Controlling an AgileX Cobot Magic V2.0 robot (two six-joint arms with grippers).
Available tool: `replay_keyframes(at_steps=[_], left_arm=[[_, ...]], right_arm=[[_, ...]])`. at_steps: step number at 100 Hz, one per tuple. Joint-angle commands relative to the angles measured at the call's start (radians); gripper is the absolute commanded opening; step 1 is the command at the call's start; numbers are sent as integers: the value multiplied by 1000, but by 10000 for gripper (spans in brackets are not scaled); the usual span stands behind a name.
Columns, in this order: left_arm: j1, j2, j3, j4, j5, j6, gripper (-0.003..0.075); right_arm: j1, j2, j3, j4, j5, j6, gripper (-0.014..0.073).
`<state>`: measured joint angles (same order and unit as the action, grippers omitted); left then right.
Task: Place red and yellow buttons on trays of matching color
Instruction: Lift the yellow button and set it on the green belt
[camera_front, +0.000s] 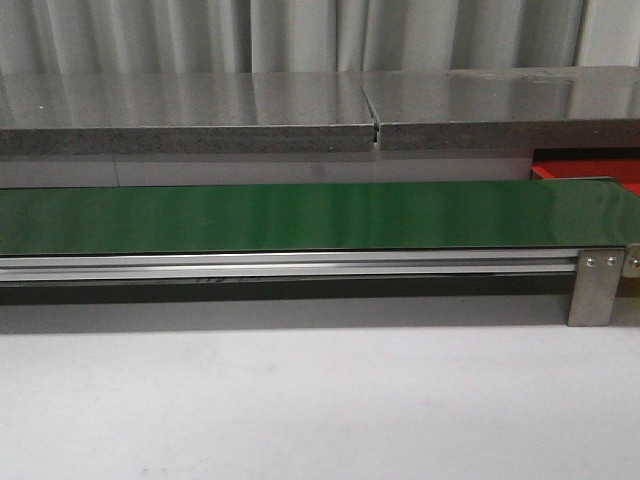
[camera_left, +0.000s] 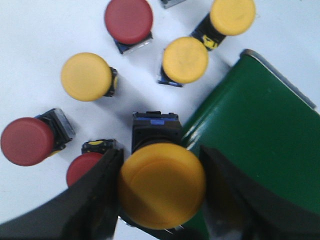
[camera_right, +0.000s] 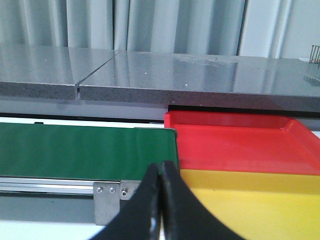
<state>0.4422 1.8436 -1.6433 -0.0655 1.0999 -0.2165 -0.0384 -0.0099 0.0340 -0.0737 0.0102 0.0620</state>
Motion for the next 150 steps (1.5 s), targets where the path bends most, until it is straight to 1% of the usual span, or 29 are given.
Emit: replay_keyframes(at_steps=[1,24,34,45,54,57,61,64,69,71,74,76,81,102,112,120,128,138,150], left_arm=[[-46,-63,-31,-7,-14,3,240],[-134,-45,-31,-7,-8,3,240],[-145,-28,-31,-7,-5,11,240],[-145,-2,-31,-14,28,17,241],[-145,14,-31,-14,32,19,253],[-145,16,-31,-14,27,19,270],[-145,18,-31,-14,20,19,318],[-145,18,-31,-14,15,19,365],[-145,18,-31,-14,8,20,475],[-145,18,-31,-20,4,20,503],[-145,18,-33,-24,4,20,566],[-145,18,-38,-29,4,20,596],[-145,18,-46,-33,4,20,632],[-145,-31,-84,-71,-14,20,598],[-145,-64,-90,-72,-8,22,597],[-143,-88,-90,-52,10,27,595],[-140,-105,-90,-20,41,29,570],[-122,-123,-65,-10,77,29,539],[-89,-160,14,-10,61,29,512]], right_arm=[[-5,-12,-17,-6,-81,-6,-120],[-5,-12,-17,-6,-81,-6,-120],[-5,-12,-17,-6,-81,-6,-120],[-5,-12,-17,-6,-81,-6,-120],[-5,-12,-17,-6,-81,-6,-120],[-5,-12,-17,-6,-81,-6,-120],[-5,-12,-17,-6,-81,-6,-120],[-5,-12,-17,-6,-81,-6,-120],[-5,-12,-17,-6,-81,-6,-120],[-5,-12,-17,-6,-81,-6,-120],[-5,-12,-17,-6,-81,-6,-120],[-5,-12,-17,-6,-81,-6,-120],[-5,-12,-17,-6,-81,-6,-120],[-5,-12,-17,-6,-81,-6,-120],[-5,-12,-17,-6,-81,-6,-120],[-5,-12,-17,-6,-81,-6,-120],[-5,-12,-17,-6,-81,-6,-120],[-5,-12,-17,-6,-81,-6,-120],[-5,-12,-17,-6,-81,-6,-120]])
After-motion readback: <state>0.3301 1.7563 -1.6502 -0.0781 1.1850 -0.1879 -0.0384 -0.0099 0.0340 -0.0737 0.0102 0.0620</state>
